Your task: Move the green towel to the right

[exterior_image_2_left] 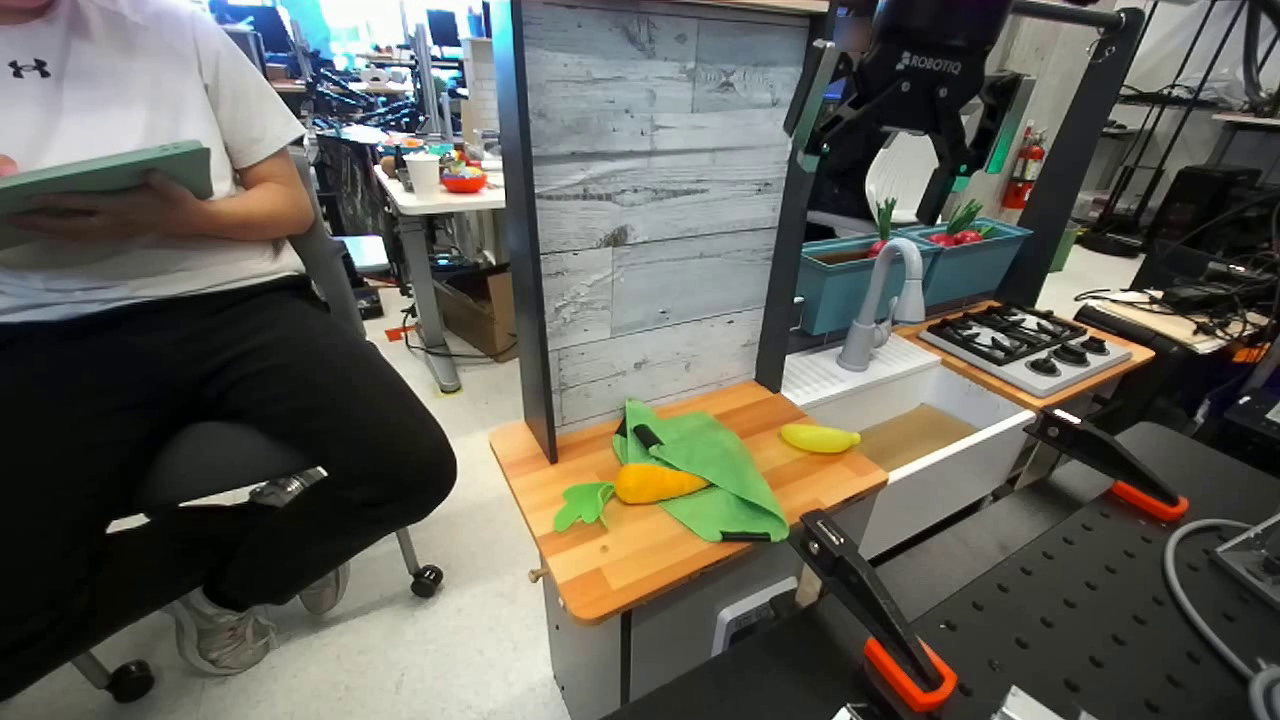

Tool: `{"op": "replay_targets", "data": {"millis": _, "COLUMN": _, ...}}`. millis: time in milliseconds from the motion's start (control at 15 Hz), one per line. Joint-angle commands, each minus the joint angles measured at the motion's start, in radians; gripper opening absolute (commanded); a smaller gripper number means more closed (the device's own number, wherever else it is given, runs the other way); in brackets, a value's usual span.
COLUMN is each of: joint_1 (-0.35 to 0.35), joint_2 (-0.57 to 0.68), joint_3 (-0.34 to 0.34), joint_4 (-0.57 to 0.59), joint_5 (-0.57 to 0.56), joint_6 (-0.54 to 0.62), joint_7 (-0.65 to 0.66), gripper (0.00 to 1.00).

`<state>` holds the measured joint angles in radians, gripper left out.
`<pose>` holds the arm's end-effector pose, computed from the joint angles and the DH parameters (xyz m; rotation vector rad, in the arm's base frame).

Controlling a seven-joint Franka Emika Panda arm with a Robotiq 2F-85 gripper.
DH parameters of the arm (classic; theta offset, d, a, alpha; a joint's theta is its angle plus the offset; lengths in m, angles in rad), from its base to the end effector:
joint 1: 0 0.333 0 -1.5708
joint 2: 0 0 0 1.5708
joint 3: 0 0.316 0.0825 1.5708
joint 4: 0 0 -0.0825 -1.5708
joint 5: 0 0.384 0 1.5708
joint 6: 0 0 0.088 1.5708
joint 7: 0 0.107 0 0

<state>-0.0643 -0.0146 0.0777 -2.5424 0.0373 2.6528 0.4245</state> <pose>0.4671 0.0052 0.2886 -3.0156 0.6789 -0.1826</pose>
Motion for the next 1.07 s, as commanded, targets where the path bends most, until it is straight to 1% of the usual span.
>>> {"op": "replay_targets", "data": {"millis": 0, "joint_1": 0.018, "joint_2": 0.055, "joint_3": -0.033, "joint_4": -0.005, "joint_5": -0.031, "joint_6": 0.138, "joint_7": 0.118, "gripper": 1.0}}
{"op": "replay_targets", "data": {"millis": 133, "joint_1": 0.024, "joint_2": 0.136, "joint_3": -0.052, "joint_4": 0.022, "joint_5": -0.1, "joint_6": 0.215, "joint_7": 0.206, "gripper": 1.0}}
{"op": "replay_targets", "data": {"millis": 200, "joint_1": 0.038, "joint_2": 0.194, "joint_3": -0.073, "joint_4": 0.045, "joint_5": -0.165, "joint_6": 0.265, "joint_7": 0.282, "gripper": 1.0}}
{"op": "replay_targets", "data": {"millis": 267, "joint_1": 0.062, "joint_2": 0.241, "joint_3": -0.099, "joint_4": 0.066, "joint_5": -0.206, "joint_6": 0.291, "joint_7": 0.325, "gripper": 1.0}}
{"op": "replay_targets", "data": {"millis": 333, "joint_1": 0.102, "joint_2": 0.29, "joint_3": -0.14, "joint_4": 0.089, "joint_5": -0.251, "joint_6": 0.331, "joint_7": 0.38, "gripper": 1.0}}
{"op": "replay_targets", "data": {"millis": 400, "joint_1": 0.096, "joint_2": 0.337, "joint_3": -0.133, "joint_4": 0.114, "joint_5": -0.286, "joint_6": 0.36, "joint_7": 0.426, "gripper": 1.0}}
{"op": "replay_targets", "data": {"millis": 533, "joint_1": 0.155, "joint_2": 0.429, "joint_3": -0.18, "joint_4": 0.167, "joint_5": -0.305, "joint_6": 0.42, "joint_7": 0.485, "gripper": 1.0}}
{"op": "replay_targets", "data": {"millis": 600, "joint_1": 0.213, "joint_2": 0.476, "joint_3": -0.21, "joint_4": 0.193, "joint_5": -0.201, "joint_6": 0.439, "joint_7": 0.419, "gripper": 1.0}}
{"op": "replay_targets", "data": {"millis": 667, "joint_1": 0.223, "joint_2": 0.515, "joint_3": -0.209, "joint_4": 0.218, "joint_5": -0.167, "joint_6": 0.448, "joint_7": 0.404, "gripper": 1.0}}
{"op": "replay_targets", "data": {"millis": 800, "joint_1": 0.233, "joint_2": 0.58, "joint_3": -0.186, "joint_4": 0.267, "joint_5": -0.086, "joint_6": 0.448, "joint_7": 0.365, "gripper": 1.0}}
{"op": "replay_targets", "data": {"millis": 1000, "joint_1": 0.217, "joint_2": 0.646, "joint_3": -0.139, "joint_4": 0.332, "joint_5": 0.003, "joint_6": 0.424, "joint_7": 0.286, "gripper": 1.0}}
